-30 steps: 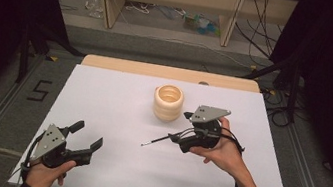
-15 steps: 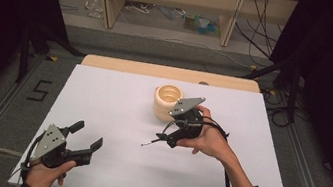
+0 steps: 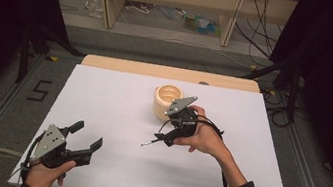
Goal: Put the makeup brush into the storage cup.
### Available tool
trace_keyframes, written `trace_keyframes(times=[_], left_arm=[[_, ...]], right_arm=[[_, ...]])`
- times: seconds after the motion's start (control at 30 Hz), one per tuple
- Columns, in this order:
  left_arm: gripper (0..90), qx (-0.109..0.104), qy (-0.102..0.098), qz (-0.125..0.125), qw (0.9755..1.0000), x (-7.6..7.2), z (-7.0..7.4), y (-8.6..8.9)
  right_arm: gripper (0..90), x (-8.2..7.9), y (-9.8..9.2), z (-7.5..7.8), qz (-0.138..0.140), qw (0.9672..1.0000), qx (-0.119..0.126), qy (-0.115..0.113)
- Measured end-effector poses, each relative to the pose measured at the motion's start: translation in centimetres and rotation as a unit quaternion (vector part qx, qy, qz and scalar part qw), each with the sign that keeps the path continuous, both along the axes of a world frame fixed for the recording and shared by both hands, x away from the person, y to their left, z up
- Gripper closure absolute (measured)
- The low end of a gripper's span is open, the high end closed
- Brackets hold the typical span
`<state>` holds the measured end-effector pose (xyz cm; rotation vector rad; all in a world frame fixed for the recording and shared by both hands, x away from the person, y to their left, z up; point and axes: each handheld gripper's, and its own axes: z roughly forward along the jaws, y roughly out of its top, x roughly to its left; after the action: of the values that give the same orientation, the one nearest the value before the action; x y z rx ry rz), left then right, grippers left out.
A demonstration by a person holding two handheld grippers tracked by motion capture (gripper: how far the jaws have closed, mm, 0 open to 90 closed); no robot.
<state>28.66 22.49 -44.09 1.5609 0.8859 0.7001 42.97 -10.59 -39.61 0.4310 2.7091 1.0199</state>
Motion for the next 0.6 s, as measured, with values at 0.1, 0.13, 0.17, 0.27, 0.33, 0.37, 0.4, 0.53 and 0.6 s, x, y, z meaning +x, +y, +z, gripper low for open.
trace_keyframes(times=[0.1,0.13,0.17,0.27,0.33,0.37,0.4,0.53,0.6], left_arm=[[16.7,-0.001,0.0,-0.001,1.0,0.1,0.0,0.0],[16.7,-0.002,-0.001,-0.001,1.0,0.1,0.0,0.0],[16.7,-0.001,-0.001,-0.001,1.0,0.0,0.0,0.0],[16.7,-0.003,0.0,-0.002,1.0,0.0,0.0,-0.1],[16.7,-0.002,-0.001,-0.002,1.0,0.0,0.0,-0.1],[16.7,-0.001,-0.001,-0.002,1.0,0.0,0.0,0.0],[16.7,-0.003,-0.001,-0.002,1.0,0.0,0.0,-0.1],[16.6,-0.003,-0.001,-0.002,1.0,0.0,0.0,-0.1],[16.7,-0.003,-0.001,-0.003,1.0,0.0,0.0,-0.1]], right_arm=[[17.9,0.3,0.2,-0.4,0.002,1.0,-0.006,0.006],[18.2,0.3,0.4,-0.5,0.001,1.0,-0.006,0.007],[18.5,0.4,0.5,-0.6,0.003,0.9999,-0.009,0.007],[19.7,0.6,0.9,-1.0,0.009,0.9997,-0.022,0.008],[20.3,0.7,1.1,-1.2,0.015,0.9994,-0.03,0.014],[20.7,0.7,1.2,-1.3,0.014,0.9993,-0.031,0.016],[20.7,0.7,1.3,-1.3,0.016,0.9992,-0.032,0.017],[21.6,1.0,1.8,-1.6,0.021,0.9985,-0.045,0.023],[22.2,1.1,1.9,-1.7,0.026,0.9979,-0.055,0.023]])
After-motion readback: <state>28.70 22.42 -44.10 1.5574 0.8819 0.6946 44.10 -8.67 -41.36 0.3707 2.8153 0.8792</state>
